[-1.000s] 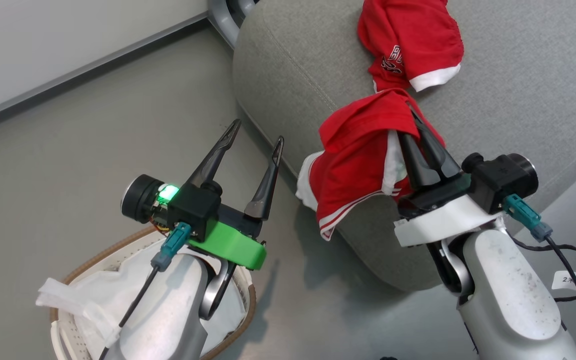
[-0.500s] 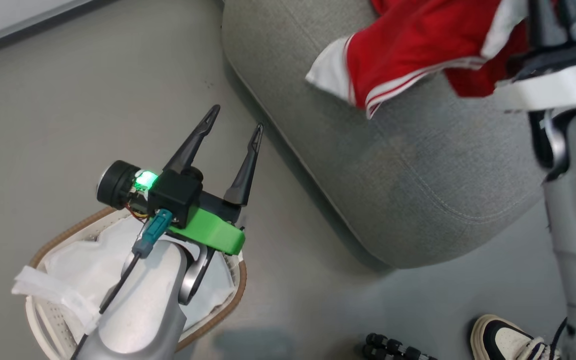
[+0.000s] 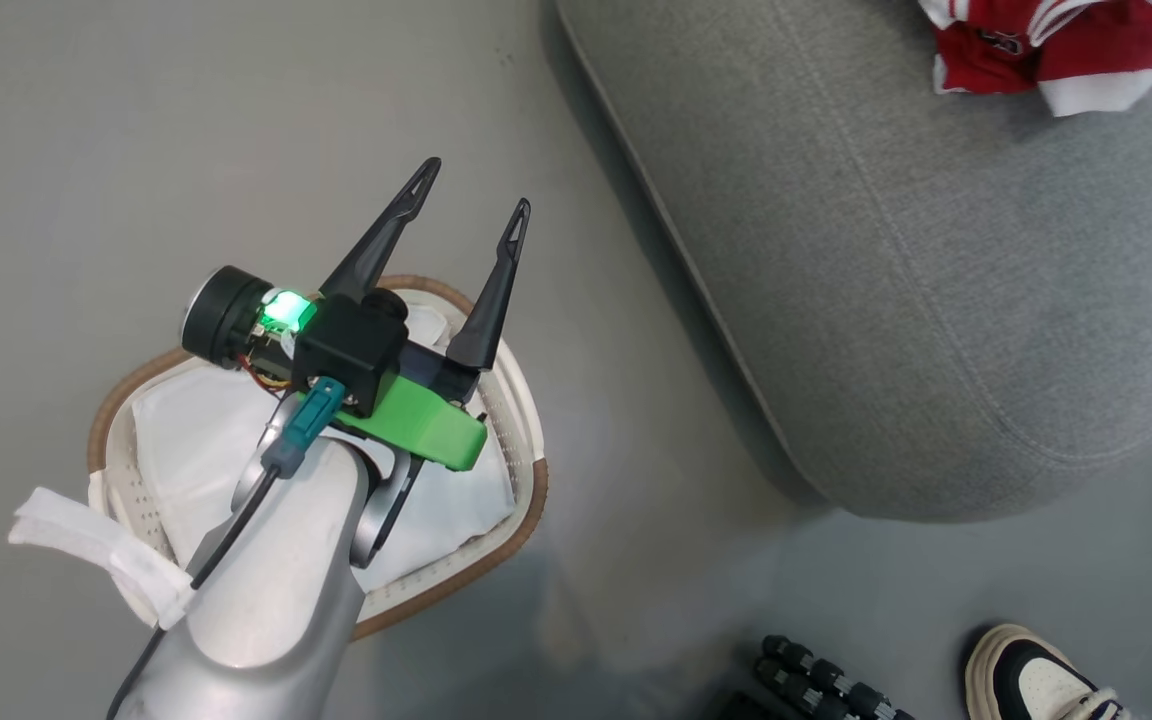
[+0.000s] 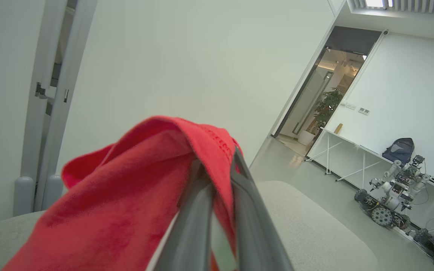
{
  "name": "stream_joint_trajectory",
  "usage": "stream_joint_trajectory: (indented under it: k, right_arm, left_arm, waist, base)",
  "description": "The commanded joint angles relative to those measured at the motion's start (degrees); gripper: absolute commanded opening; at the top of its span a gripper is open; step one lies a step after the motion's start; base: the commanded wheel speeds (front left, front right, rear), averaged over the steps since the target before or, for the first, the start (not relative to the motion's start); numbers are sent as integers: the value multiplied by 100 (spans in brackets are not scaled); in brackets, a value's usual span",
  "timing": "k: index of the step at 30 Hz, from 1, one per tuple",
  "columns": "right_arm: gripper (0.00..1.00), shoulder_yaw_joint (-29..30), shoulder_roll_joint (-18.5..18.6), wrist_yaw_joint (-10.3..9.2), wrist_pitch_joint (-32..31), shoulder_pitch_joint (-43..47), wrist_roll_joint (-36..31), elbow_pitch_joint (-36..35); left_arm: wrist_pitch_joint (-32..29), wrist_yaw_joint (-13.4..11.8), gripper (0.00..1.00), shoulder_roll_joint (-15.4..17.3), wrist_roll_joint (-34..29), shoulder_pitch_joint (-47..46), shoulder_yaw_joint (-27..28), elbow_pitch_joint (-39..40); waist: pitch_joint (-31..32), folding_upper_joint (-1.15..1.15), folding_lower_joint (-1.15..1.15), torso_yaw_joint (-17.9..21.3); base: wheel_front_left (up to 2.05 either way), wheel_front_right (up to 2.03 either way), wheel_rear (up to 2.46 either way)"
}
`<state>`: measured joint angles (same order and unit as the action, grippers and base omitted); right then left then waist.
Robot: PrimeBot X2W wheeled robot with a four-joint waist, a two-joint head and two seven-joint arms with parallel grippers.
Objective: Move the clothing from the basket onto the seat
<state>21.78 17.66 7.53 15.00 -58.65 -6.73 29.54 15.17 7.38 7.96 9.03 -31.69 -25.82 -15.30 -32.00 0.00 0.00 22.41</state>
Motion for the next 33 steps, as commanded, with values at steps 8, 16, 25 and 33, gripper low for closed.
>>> stream_joint_trajectory:
  k: [8,16,25,33]
  right_arm:
    - [100,1064,-17,-8,28,-22,-801,898]
    - [100,786,-278,-8,28,629,-638,464]
    - [100,-247,-605,-8,28,1569,-18,-301]
    - [100,-1267,-716,-8,28,2292,584,-865]
  left_arm:
    - [-4,16,100,8,-61,-152,136,-80]
    - [-4,-17,100,-67,-168,-52,328,-99]
    - [-4,-159,100,-188,-247,260,823,62]
    - [-5,-408,100,-243,-373,716,1391,276]
  waist:
    - [-488,0,0,-628]
    - [-325,0,0,-768]
    - [133,0,0,-1102]
    - [626,0,0,-1591]
  base:
    - [0,0,0]
    - [0,0,0]
    - [0,0,0]
    - [0,0,0]
